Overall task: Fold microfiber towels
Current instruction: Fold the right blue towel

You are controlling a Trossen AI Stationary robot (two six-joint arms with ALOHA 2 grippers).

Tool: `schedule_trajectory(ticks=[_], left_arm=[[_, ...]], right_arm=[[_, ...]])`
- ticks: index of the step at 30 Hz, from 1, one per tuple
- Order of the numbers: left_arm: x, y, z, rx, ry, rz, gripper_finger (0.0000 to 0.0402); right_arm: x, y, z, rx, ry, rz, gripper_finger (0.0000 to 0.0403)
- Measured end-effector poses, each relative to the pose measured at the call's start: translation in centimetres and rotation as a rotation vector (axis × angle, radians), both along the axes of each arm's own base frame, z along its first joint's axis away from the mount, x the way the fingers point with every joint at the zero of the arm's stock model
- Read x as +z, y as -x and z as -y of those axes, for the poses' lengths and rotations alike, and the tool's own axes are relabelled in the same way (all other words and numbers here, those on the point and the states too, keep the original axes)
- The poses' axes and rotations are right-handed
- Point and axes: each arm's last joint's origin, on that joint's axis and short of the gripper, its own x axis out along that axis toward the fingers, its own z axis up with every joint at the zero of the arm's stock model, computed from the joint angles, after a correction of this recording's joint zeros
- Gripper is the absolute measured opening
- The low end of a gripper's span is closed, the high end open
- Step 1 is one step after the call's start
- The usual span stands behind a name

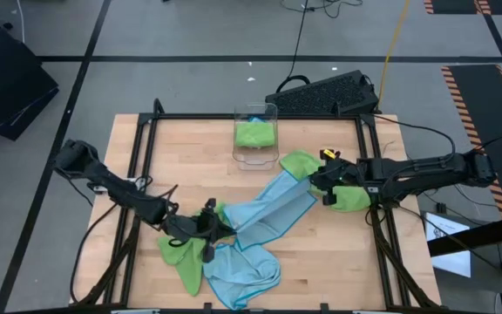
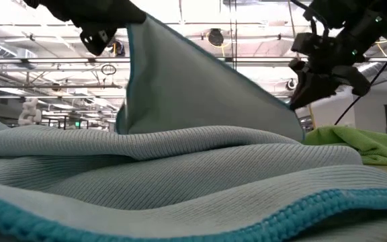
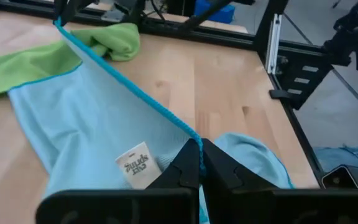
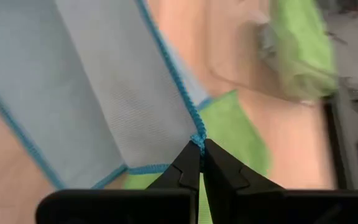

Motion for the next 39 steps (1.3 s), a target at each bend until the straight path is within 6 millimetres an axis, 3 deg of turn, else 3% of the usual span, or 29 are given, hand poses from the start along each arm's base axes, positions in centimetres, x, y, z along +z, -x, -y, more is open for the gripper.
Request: schedule_trajectory(ticks=[14,21,28,35,39], left_arm=[[-2.2,-1.0,0.6,0.014,0.019,-0.047,0.0016],[-2.7,-1.3,0.6,0.022,0.039,-0.050,0.0004],[-3.0,-1.4,0.5,0.032,0.051,-0.057,0.0018],[-3.3,-1.4,0.6,0.047,0.074,-0.073,0.0006],[-3.8,-1.5,0.6,0.053,0.075,-0.094,0.0022]], right_arm=[[-1.6,0.5,-0.1,-0.088,-0.112,0.015,0.0004],[-1.9,0.6,-0.5,-0.051,-0.249,-0.004,0.0004],[-2.6,0.5,-0.5,-0.079,-0.268,-0.054,0.0007],[-3.6,0.1,-0.4,-0.115,-0.289,-0.110,0.0064],[-3.6,0.1,-0.5,-0.131,-0.303,-0.102,0.0096]])
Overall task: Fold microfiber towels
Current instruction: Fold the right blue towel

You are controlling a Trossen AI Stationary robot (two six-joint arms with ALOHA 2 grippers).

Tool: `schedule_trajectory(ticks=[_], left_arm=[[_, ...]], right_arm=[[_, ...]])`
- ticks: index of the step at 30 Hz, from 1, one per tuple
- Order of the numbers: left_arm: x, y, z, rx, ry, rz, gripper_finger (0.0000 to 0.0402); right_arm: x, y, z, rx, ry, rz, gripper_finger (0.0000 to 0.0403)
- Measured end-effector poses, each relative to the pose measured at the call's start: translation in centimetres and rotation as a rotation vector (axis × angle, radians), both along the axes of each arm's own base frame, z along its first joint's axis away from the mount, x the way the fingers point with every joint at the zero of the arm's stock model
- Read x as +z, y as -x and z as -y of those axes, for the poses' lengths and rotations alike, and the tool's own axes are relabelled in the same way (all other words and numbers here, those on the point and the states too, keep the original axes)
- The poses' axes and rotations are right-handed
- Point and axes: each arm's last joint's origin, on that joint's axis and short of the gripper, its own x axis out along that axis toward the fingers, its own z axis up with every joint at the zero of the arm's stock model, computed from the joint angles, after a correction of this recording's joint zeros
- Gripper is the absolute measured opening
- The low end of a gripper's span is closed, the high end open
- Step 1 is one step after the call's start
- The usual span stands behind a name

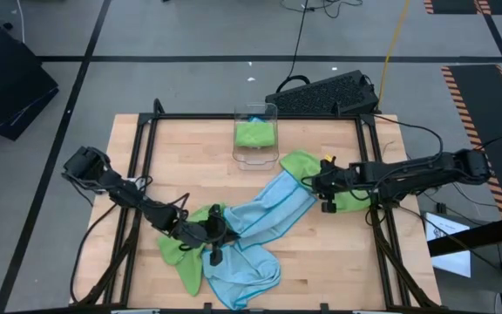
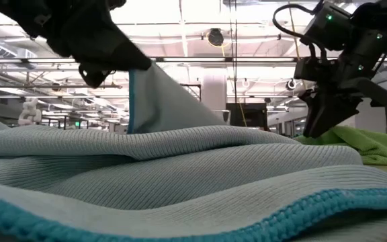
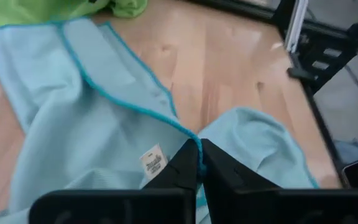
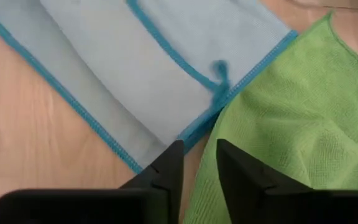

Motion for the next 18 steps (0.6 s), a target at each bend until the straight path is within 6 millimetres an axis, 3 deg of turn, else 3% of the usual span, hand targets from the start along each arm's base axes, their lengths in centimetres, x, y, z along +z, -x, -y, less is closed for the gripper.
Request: schedule_trajectory(ticks=[8,12,18], left_arm=[[-1.0,-0.3,-0.3,0.044,0.007,-0.036,0.0052],[-1.0,-0.5,-0.6,0.047,-0.018,-0.036,0.0052],[-1.2,-0.8,-1.4,0.070,-0.041,-0.050,0.0051]], right_arm=[[1.1,0.1,-1.2,-0.046,-0.134,0.097,0.0115],[0.6,-0.9,-3.2,0.017,-0.219,0.181,0.0092],[-1.7,-1.7,-5.0,0.030,-0.231,0.190,0.0050]])
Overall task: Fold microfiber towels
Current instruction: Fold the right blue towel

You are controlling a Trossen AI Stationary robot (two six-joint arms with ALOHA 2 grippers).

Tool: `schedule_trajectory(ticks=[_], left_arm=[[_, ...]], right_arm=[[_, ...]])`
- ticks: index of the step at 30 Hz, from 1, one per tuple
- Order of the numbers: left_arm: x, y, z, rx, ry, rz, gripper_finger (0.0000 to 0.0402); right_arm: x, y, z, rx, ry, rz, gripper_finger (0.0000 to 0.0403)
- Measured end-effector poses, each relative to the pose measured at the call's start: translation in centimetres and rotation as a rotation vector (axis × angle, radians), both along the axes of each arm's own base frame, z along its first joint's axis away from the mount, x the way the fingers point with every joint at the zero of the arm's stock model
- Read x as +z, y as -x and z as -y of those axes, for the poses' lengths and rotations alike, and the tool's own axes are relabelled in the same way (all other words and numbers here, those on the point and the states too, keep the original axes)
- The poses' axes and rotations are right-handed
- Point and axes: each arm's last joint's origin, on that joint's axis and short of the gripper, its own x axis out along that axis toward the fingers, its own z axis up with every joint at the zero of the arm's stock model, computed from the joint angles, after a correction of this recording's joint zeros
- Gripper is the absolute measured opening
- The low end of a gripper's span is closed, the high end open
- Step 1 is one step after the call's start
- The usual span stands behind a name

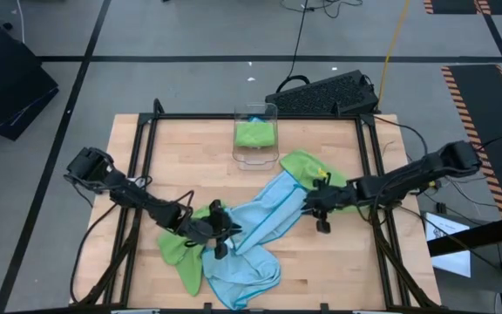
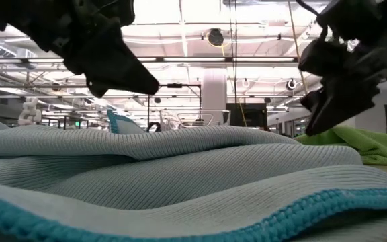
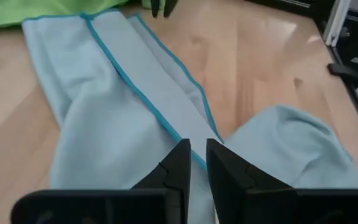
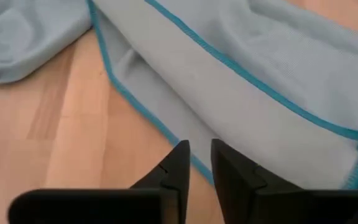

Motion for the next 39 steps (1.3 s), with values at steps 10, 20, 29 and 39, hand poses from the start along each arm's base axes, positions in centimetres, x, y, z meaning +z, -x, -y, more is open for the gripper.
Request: schedule_trajectory(ticks=[10,20,29,39], left_arm=[[0.4,-0.9,-1.5,0.052,0.017,0.051,0.0051],[-3.1,-2.4,-2.2,0.059,-0.052,-0.005,0.0051],[-4.8,-2.6,-2.5,0.038,0.027,-0.071,0.0051],[0.1,-2.3,2.3,-0.225,-0.014,0.191,0.0051]], right_arm=[[-3.1,-2.9,-2.0,0.042,-0.080,0.095,0.0007],[-6.0,-3.5,-2.9,0.003,-0.142,0.024,0.0004],[-5.5,-2.1,-5.1,0.030,-0.285,-0.073,0.0004],[-5.2,-1.8,-5.8,-0.005,-0.327,-0.069,0.0004]])
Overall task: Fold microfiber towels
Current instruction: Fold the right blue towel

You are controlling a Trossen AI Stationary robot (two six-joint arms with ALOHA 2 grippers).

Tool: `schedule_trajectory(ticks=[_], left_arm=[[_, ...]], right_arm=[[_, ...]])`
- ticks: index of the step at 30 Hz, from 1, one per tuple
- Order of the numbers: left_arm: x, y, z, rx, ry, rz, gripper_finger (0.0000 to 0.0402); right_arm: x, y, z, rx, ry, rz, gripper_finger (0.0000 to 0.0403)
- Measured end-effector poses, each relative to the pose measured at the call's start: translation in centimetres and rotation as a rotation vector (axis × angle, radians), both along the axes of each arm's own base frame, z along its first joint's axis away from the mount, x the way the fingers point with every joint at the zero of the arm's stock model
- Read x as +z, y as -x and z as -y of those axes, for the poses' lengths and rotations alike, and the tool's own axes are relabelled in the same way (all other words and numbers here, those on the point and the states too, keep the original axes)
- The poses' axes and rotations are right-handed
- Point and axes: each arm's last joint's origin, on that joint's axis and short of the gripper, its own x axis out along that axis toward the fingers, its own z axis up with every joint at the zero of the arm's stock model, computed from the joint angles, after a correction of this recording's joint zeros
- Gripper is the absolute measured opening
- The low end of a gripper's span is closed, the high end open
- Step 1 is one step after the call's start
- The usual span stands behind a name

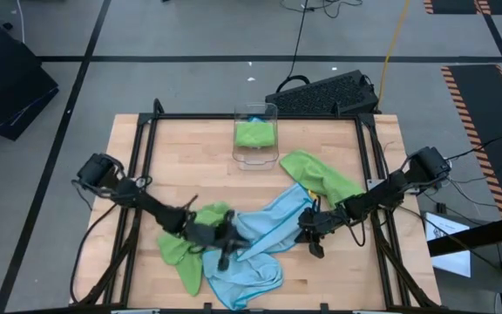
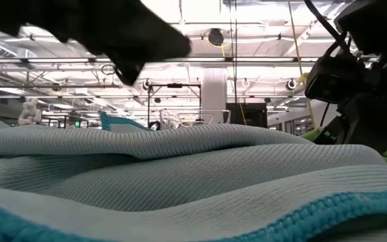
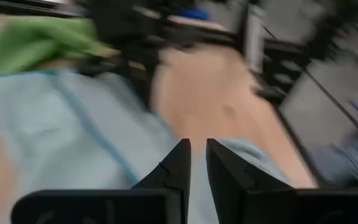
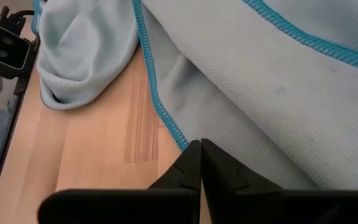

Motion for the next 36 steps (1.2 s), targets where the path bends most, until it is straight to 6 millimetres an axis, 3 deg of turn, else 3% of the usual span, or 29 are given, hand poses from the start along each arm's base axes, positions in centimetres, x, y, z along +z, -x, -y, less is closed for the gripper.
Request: schedule_trajectory(ticks=[9,13,18,24,32,36], left_arm=[[-3.7,0.8,5.2,-0.089,0.036,-0.196,0.0051],[-6.8,1.4,6.0,-0.102,0.111,-0.333,0.0051],[-8.1,2.3,6.6,-0.071,0.188,-0.476,0.0051],[-6.7,4.3,5.9,0.007,0.107,-0.623,0.0051],[-4.0,7.5,2.9,0.260,-0.029,-0.812,0.0051],[-3.2,9.3,0.4,0.489,-0.124,-0.901,0.0051]], right_arm=[[0.0,-0.1,0.1,-0.022,0.012,0.011,0.0004],[0.0,0.0,0.1,-0.024,0.015,0.008,0.0004],[0.0,0.0,0.1,-0.033,0.011,-0.001,0.0004],[-0.1,0.0,0.2,-0.035,0.015,-0.013,0.0004],[-0.4,0.6,-0.1,-0.045,0.022,-0.068,0.0004],[-0.5,0.8,-0.5,-0.053,0.012,-0.079,0.0004]])
